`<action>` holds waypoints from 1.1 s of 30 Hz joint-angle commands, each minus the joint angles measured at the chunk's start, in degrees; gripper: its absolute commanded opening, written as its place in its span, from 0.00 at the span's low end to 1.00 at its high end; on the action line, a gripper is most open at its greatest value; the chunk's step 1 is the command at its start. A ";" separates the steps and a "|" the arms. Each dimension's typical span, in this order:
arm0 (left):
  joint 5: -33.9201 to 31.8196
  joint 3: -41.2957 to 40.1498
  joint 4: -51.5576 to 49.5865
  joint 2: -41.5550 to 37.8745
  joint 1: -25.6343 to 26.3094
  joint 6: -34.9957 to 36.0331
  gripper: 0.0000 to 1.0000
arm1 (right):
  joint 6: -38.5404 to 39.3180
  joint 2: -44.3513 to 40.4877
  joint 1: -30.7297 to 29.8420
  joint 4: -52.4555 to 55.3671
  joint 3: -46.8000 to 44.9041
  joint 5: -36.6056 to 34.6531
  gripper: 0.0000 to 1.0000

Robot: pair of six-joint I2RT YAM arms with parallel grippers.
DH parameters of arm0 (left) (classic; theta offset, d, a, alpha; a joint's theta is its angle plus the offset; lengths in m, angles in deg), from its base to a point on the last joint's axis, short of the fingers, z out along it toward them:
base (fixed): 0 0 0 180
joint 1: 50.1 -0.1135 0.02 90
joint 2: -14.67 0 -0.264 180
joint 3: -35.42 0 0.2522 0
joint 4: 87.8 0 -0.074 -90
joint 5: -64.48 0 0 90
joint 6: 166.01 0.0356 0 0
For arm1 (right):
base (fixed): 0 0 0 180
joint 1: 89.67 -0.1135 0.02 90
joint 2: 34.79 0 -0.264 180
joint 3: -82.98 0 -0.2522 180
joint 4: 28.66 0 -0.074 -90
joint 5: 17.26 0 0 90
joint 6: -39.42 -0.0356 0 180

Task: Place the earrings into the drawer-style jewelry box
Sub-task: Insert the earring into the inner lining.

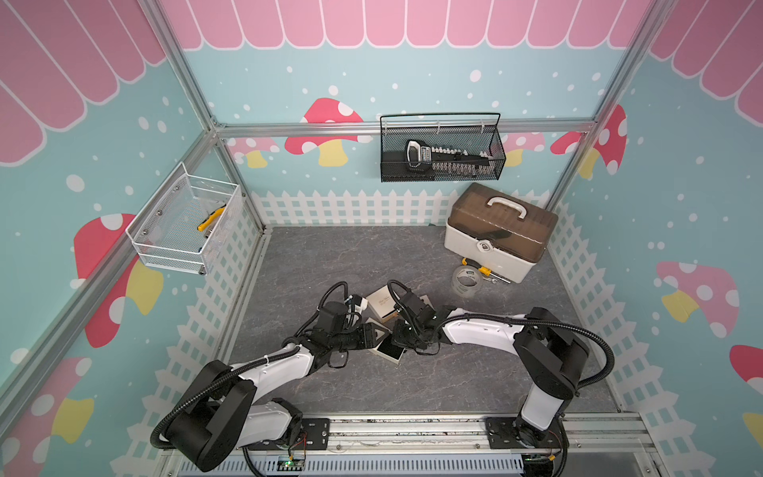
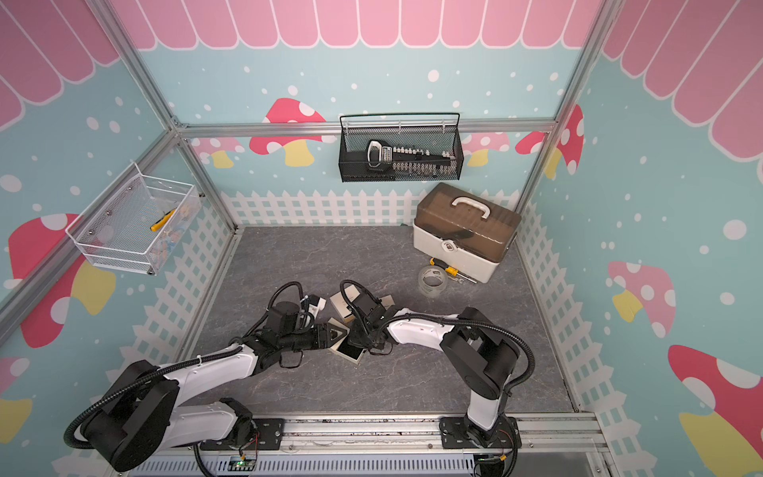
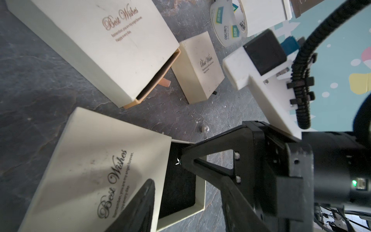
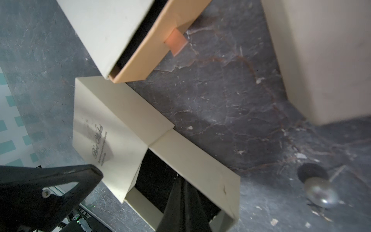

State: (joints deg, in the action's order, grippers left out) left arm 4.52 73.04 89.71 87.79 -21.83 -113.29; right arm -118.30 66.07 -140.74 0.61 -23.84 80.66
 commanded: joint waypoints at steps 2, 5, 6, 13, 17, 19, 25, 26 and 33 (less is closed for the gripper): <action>0.02 0.79 0.45 0.14 0.12 0.29 0.54 | 0.26 -0.30 -0.31 1.53 0.52 -1.04 0.00; -1.26 2.10 -1.77 -1.28 0.12 1.21 0.54 | 4.11 -3.17 -0.39 1.11 1.01 -2.14 0.00; -1.79 2.73 -3.11 -2.04 0.12 1.62 0.54 | 5.23 -4.28 -0.43 1.27 1.05 -2.82 0.00; -4.88 5.86 -10.11 -6.50 0.12 3.92 0.56 | 13.08 -9.61 -0.35 4.63 0.72 -7.50 0.00; -3.78 4.62 -7.50 -5.43 0.36 2.30 0.55 | 13.14 -7.34 -0.42 4.47 2.27 -4.98 0.00; -3.52 3.85 -5.67 -4.63 1.04 1.23 0.55 | 13.23 -5.26 -0.46 4.53 3.38 -3.64 0.00; -5.02 3.56 -4.17 -2.92 3.36 0.42 0.55 | 12.97 -0.66 -0.65 5.45 5.66 -0.97 0.00; -5.08 3.45 -3.94 -2.73 3.44 0.32 0.55 | 12.97 0.04 -0.70 5.78 6.02 -0.63 0.00; -5.54 3.29 -4.59 -2.64 3.41 0.76 0.55 | 12.70 2.90 -0.76 7.09 7.11 0.00 0.00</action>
State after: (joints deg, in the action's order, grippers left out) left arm -0.03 76.82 84.51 84.86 -18.57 -112.24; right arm -105.77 67.65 -140.85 5.70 -18.44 80.24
